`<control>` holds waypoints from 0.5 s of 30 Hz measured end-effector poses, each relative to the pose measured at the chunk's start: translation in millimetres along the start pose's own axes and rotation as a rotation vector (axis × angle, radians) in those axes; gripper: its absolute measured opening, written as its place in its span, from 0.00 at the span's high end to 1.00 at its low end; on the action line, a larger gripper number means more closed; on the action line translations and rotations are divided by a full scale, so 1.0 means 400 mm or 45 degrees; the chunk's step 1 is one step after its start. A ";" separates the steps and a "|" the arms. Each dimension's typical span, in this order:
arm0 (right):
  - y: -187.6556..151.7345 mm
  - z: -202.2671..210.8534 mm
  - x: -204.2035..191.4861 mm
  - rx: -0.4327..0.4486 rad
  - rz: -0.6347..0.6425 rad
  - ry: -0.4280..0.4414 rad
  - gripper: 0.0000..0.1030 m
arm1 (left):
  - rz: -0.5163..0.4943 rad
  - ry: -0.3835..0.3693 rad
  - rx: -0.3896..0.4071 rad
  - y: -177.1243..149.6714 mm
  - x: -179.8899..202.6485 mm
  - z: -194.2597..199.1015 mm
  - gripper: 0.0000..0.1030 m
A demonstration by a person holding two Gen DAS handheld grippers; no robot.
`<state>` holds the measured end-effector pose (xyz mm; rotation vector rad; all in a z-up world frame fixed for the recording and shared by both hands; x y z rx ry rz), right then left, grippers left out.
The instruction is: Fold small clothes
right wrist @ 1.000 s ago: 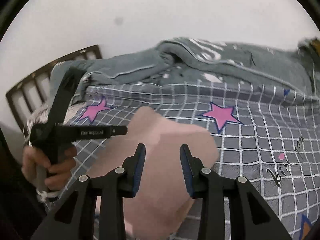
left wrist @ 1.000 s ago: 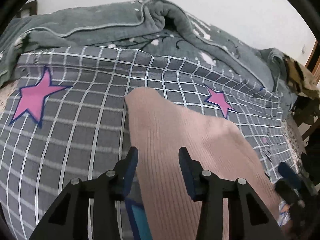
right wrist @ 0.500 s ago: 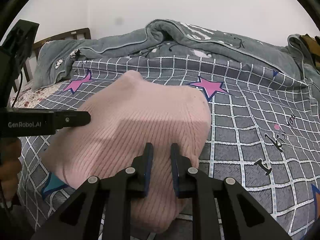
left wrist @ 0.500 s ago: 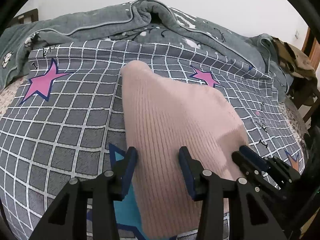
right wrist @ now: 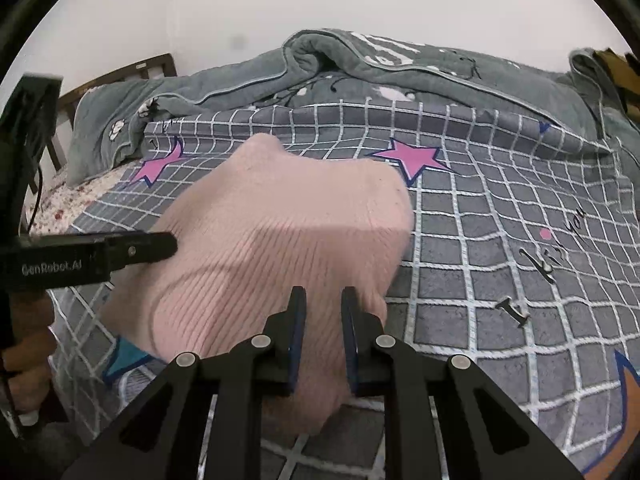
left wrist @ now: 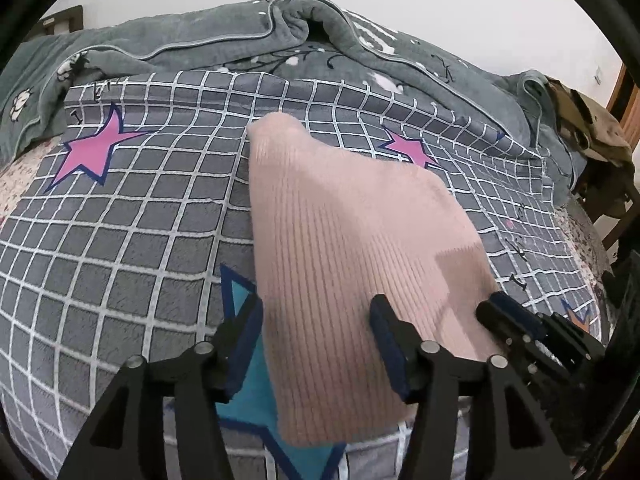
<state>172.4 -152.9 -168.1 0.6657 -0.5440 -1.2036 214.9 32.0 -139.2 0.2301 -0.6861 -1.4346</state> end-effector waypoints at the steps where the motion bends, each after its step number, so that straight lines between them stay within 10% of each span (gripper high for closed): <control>1: 0.004 0.014 0.003 -0.004 -0.016 -0.003 0.83 | 0.000 0.014 0.004 -0.003 0.001 0.011 0.44; 4: 0.016 0.062 0.006 -0.024 -0.027 -0.051 0.62 | -0.017 0.050 0.013 -0.019 0.016 0.057 0.39; 15: 0.040 0.318 0.013 -0.036 -0.085 -0.145 0.33 | -0.039 0.152 0.136 -0.056 0.073 0.290 0.26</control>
Point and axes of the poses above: each gripper's, at about its wrist camera, not at the fingertips, and z roughly against the way its jaws point, x to its right, y to its top, the point moved 3 cm from there along -z, roughly the way its jaws point, and after that the axes turned 11 degrees about z, right-handed, at the moved point
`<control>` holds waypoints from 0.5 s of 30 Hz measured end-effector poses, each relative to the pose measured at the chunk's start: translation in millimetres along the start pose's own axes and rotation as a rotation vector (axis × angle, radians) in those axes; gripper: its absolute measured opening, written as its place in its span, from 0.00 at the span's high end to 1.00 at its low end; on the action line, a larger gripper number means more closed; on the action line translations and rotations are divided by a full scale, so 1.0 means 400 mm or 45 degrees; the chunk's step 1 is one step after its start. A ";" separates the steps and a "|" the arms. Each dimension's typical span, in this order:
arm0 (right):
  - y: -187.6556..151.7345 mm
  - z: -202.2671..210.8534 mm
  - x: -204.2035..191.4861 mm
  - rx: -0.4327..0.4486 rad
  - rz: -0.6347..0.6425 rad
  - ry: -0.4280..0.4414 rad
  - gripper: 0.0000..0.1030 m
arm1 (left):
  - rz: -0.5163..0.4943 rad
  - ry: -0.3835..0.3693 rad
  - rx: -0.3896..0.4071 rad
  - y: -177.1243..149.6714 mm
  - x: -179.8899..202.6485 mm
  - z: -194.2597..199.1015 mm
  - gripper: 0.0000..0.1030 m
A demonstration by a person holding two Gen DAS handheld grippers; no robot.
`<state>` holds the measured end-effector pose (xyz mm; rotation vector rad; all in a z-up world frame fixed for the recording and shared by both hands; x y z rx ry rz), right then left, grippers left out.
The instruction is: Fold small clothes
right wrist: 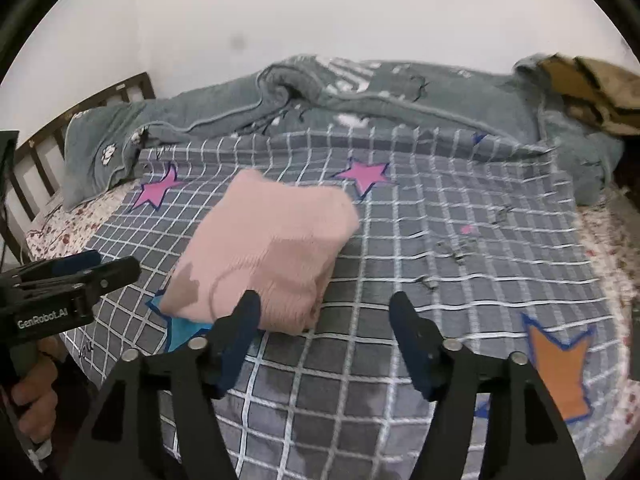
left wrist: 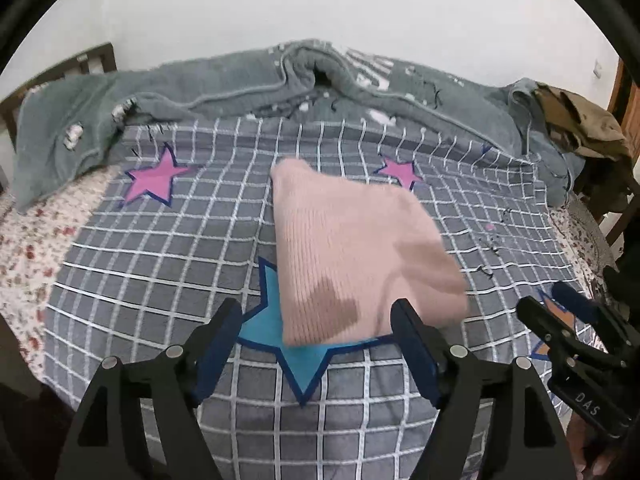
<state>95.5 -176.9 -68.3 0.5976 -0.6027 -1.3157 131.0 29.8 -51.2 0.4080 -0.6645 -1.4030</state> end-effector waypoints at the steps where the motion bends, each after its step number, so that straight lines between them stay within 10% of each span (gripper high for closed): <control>1: 0.002 0.019 0.003 0.008 -0.003 -0.009 0.32 | -0.005 0.009 0.019 0.001 0.003 0.020 0.24; 15: -0.024 0.206 -0.005 0.064 0.010 -0.076 0.07 | -0.062 0.079 0.160 -0.047 0.034 0.202 0.17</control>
Point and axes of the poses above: each gripper's, at about its wrist camera, not at the fingertips, and z roughly against the way its jaws point, x to its right, y to its top, the point moved 3 cm from there along -z, roughly the way its jaws point, and after that the axes turned 11 degrees about z, right-handed, at the moved point
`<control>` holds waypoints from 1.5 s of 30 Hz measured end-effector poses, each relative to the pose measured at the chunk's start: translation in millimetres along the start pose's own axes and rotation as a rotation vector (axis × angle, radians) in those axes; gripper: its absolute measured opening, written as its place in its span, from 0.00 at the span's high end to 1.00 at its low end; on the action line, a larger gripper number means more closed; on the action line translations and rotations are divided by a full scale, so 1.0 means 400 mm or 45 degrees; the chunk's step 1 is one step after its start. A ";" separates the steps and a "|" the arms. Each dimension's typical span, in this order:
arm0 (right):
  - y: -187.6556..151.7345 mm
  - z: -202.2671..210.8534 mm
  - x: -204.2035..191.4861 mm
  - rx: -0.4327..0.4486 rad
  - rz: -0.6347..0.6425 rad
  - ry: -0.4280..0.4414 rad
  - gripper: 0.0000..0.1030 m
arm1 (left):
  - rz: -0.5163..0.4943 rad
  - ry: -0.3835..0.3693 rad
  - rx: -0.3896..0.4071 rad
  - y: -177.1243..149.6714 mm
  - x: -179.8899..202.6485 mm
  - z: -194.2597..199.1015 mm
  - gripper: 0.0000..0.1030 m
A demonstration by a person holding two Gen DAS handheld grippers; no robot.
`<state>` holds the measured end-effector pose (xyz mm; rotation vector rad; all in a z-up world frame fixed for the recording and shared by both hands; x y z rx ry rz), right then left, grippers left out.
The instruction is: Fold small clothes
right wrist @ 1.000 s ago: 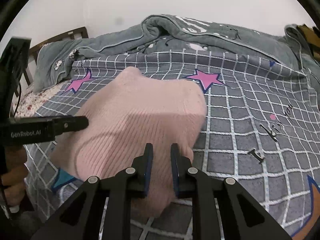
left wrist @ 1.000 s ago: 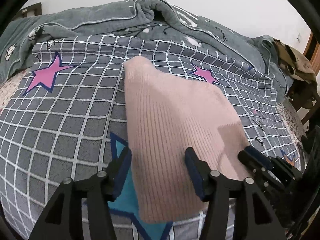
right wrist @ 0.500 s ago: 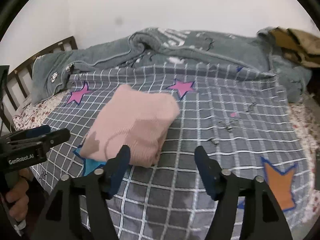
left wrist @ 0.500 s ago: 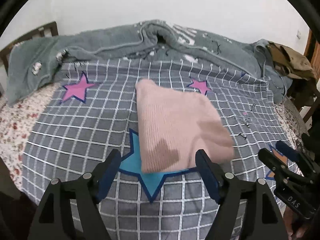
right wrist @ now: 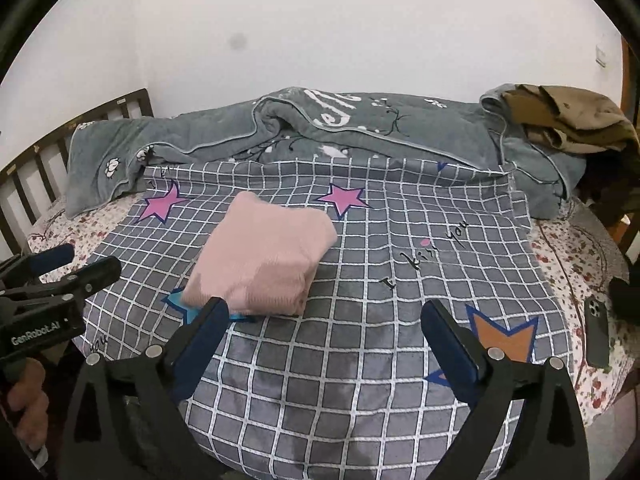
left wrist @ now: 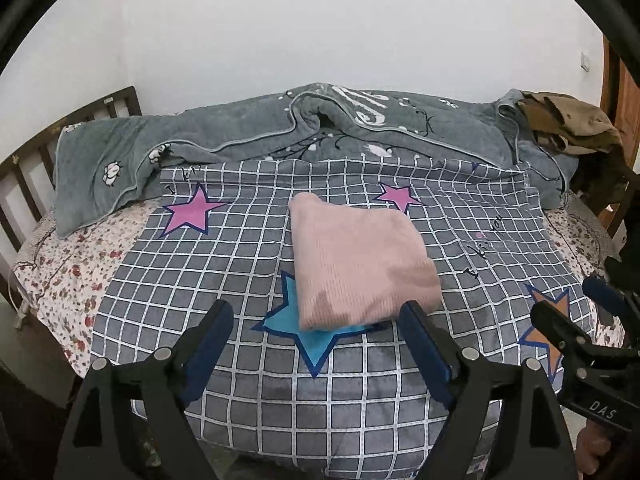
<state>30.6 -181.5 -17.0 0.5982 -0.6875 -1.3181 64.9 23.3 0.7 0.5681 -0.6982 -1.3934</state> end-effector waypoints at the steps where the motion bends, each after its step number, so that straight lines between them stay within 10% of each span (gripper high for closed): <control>1: -0.004 0.002 0.002 -0.003 -0.003 0.002 0.07 | 0.002 -0.002 0.004 -0.001 0.001 0.007 0.17; 45: -0.046 0.069 0.042 -0.023 -0.052 -0.061 0.07 | 0.004 -0.008 -0.018 -0.057 0.005 0.057 0.16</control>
Point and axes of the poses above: each gripper's, at about its wrist camera, not at the fingertips, and z roughly against the way its jaws point, x to its right, y to its top, the point moved 3 cm from there along -z, roughly the way its jaws point, and after that the axes turned 11 degrees about z, right-handed, at the moved point
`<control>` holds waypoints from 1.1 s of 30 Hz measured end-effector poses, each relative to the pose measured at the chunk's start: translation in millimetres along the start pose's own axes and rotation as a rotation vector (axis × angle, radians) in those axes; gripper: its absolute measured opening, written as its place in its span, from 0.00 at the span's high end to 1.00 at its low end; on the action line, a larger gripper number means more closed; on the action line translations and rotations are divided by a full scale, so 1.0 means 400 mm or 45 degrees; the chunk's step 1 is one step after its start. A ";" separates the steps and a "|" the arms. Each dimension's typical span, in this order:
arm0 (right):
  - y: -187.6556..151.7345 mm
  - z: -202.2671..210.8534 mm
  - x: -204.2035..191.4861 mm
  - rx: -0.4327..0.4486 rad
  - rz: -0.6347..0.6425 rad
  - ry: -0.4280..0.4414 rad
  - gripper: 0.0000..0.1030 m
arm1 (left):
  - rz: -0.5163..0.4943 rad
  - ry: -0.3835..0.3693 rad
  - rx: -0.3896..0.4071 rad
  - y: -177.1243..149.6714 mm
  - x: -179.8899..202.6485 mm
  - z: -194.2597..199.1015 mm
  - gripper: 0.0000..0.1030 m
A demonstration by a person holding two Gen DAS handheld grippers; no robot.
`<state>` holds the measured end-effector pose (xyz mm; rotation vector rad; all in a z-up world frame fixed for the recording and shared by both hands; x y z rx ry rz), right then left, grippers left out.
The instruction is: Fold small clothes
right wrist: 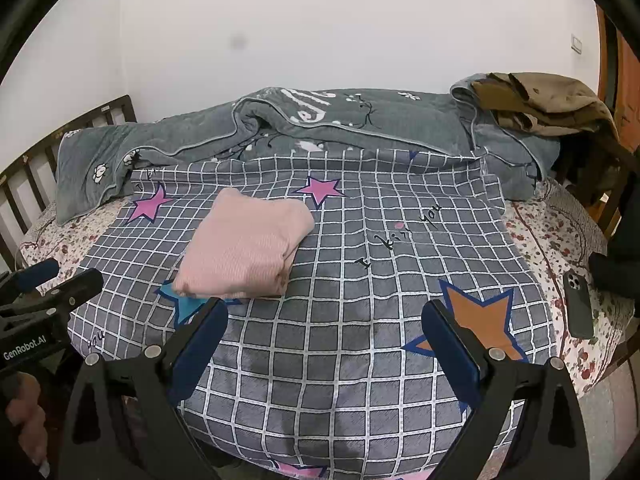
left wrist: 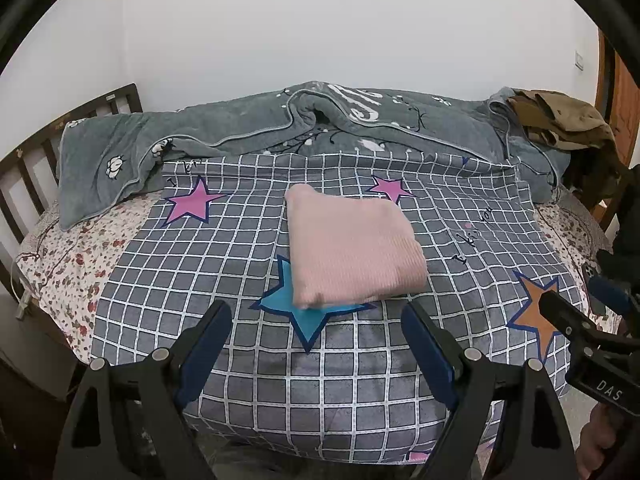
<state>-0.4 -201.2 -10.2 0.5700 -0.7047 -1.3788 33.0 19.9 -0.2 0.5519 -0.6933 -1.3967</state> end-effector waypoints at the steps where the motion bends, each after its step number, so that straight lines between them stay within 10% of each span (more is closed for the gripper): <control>1: 0.000 0.001 0.000 0.001 -0.001 0.001 0.07 | -0.002 0.001 0.000 0.000 -0.001 0.001 0.16; 33: 0.000 0.024 -0.007 0.018 -0.009 0.014 0.07 | -0.007 0.000 0.002 0.001 -0.003 0.016 0.16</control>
Point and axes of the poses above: each gripper's, at about its wrist camera, not at the fingertips, and z roughly against the way its jaws point, x to its right, y to its top, the point moved 3 cm from there along -z, roughly the way its jaws point, and after that the axes turned 11 degrees about z, right-handed, at the moved point
